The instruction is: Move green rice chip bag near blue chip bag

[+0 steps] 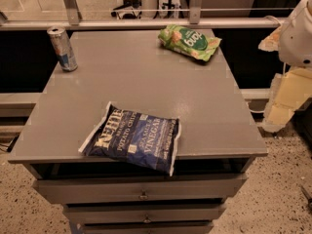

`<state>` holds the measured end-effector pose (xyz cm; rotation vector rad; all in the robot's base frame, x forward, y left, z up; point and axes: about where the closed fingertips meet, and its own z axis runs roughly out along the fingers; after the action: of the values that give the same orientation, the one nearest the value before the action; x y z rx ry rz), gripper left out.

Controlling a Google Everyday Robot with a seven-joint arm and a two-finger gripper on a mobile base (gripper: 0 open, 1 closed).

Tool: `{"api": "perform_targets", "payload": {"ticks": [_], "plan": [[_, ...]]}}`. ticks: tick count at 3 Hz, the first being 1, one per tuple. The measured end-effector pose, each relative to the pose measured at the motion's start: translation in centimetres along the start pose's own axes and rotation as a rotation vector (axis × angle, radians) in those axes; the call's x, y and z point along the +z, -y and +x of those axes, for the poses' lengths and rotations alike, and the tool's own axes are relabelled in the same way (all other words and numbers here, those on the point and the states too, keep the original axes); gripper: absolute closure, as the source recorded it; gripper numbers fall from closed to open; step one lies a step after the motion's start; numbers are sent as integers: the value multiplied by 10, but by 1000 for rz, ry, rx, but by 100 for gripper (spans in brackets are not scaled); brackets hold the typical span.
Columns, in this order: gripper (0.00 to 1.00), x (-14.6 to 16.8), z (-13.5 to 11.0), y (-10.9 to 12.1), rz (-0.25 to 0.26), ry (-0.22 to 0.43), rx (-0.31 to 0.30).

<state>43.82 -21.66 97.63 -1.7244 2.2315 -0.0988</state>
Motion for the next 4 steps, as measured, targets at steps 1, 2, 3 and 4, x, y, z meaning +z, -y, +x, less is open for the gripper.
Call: {"api": "perform_targets", "payload": {"ticks": [1,2,3,4], "plan": [[0,3,-3,3,5,6,-5],[0,27,-28,28,40,48,-44],[0,60,-74,80,85,130,-57],[0,108,-151,160,161,262,-52]]}}
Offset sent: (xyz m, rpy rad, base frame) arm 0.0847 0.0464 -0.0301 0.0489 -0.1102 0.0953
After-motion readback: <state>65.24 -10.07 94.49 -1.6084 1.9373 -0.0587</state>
